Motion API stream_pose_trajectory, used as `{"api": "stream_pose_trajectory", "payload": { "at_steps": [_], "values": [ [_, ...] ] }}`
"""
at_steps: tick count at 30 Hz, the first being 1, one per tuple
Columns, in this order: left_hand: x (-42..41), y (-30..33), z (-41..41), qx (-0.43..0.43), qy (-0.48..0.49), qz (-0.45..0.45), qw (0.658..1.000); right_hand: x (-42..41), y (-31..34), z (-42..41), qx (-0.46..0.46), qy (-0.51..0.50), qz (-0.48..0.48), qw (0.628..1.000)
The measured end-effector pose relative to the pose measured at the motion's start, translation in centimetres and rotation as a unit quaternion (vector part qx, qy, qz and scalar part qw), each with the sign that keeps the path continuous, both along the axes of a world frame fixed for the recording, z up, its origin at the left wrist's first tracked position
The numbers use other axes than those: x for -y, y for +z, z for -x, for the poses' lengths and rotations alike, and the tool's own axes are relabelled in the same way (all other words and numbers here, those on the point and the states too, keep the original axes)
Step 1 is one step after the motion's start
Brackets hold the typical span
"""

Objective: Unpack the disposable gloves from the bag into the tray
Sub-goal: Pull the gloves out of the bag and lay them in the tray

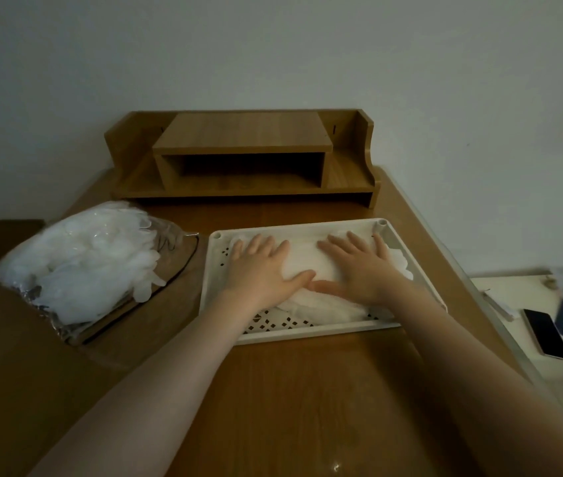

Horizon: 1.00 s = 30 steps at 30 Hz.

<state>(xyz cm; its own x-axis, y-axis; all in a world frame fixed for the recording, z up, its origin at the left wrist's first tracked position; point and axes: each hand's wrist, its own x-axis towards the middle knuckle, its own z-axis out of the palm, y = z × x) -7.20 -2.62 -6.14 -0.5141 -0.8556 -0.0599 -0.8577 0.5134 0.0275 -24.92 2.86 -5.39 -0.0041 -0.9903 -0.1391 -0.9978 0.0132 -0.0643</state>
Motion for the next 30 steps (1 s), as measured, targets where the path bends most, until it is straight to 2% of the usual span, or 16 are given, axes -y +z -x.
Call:
{"api": "stream_pose_trajectory", "payload": {
  "at_steps": [8, 10, 12, 14, 16, 17, 19, 21, 23, 26, 30],
  "values": [
    [0.0, 0.1, -1.2, -0.001, 0.045, -0.074, 0.996, -0.9, 0.1, 0.6, 0.001, -0.06, -0.053, 0.997],
    [-0.6, 1.2, -2.3, -0.057, 0.018, -0.089, 0.994, -1.2, 1.2, -0.3, -0.019, -0.067, -0.025, 0.997],
    [-1.6, 2.6, -4.0, -0.161, -0.033, -0.068, 0.984, -1.4, 2.6, -1.9, -0.018, -0.047, 0.059, 0.997],
    [-2.6, 4.0, -6.0, -0.266, -0.061, -0.001, 0.962, -1.6, 4.2, -4.3, 0.035, 0.007, 0.138, 0.99],
    [-2.8, 4.8, -8.3, -0.301, -0.047, 0.086, 0.948, -1.4, 5.3, -7.4, 0.104, 0.067, 0.183, 0.975],
    [-2.4, 4.9, -9.1, -0.283, -0.023, 0.127, 0.95, -1.2, 5.7, -8.8, 0.132, 0.092, 0.189, 0.969],
    [-1.3, 4.5, -11.7, -0.193, 0.057, 0.163, 0.966, -0.5, 5.8, -12.2, 0.194, 0.14, 0.174, 0.955],
    [0.0, 3.8, -13.9, -0.088, 0.131, 0.128, 0.979, 0.2, 5.6, -15.5, 0.242, 0.165, 0.162, 0.942],
    [0.9, 2.8, -15.7, -0.033, 0.169, 0.064, 0.983, 1.0, 4.9, -18.1, 0.243, 0.163, 0.129, 0.947],
    [1.5, 1.8, -17.6, -0.065, 0.177, 0.002, 0.982, 2.1, 3.4, -21.3, 0.197, 0.145, 0.035, 0.969],
    [2.0, 1.7, -18.4, -0.127, 0.156, -0.04, 0.979, 3.6, 2.1, -22.9, 0.111, 0.09, -0.003, 0.99]
  ]
}}
